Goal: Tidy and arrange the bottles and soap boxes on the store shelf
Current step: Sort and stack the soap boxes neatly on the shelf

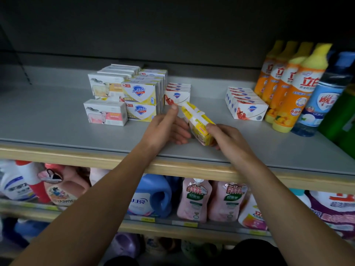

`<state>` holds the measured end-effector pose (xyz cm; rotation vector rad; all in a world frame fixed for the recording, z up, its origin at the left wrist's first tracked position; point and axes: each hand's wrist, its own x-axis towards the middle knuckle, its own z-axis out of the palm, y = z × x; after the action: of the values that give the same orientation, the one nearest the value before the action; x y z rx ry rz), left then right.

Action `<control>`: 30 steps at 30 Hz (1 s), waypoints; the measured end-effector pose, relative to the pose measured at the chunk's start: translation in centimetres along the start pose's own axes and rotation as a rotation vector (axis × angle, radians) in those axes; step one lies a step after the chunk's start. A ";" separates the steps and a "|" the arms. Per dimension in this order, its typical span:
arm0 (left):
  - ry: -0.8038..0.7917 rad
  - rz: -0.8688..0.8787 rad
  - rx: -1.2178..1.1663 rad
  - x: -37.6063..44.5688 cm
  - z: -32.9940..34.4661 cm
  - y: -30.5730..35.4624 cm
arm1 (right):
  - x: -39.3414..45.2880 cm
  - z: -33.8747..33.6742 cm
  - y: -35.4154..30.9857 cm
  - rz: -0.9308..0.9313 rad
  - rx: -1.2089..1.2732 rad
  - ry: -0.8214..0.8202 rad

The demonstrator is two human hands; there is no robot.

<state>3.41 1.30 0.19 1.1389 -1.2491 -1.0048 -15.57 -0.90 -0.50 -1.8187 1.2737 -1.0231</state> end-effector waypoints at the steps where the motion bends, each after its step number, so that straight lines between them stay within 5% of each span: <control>1: 0.001 0.004 0.020 0.0 0.1 0.0 | 0.0 0.0 0.0 -0.005 -0.012 -0.003; 6: 0.041 0.044 0.106 -0.2 0.4 0.0 | -0.3 0.6 0.4 -0.132 0.025 -0.031; 11: 0.022 0.059 0.110 -0.5 0.6 0.6 | -0.2 1.0 0.2 -0.302 -0.196 0.083; 19: -0.261 0.121 0.165 -0.7 5.2 1.7 | -3.5 -4.4 2.0 -0.332 -0.263 0.371; 26: -0.294 0.373 1.029 0.8 10.6 0.0 | -7.5 -16.2 6.5 -0.036 -0.452 0.711; 30: -0.372 0.353 1.236 1.2 11.5 -1.5 | -8.3 -20.7 8.6 0.117 -0.577 0.764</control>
<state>-7.85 -1.16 -1.33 1.5505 -2.4098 -0.0664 -39.23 2.64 -0.23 -1.7590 2.2959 -1.4608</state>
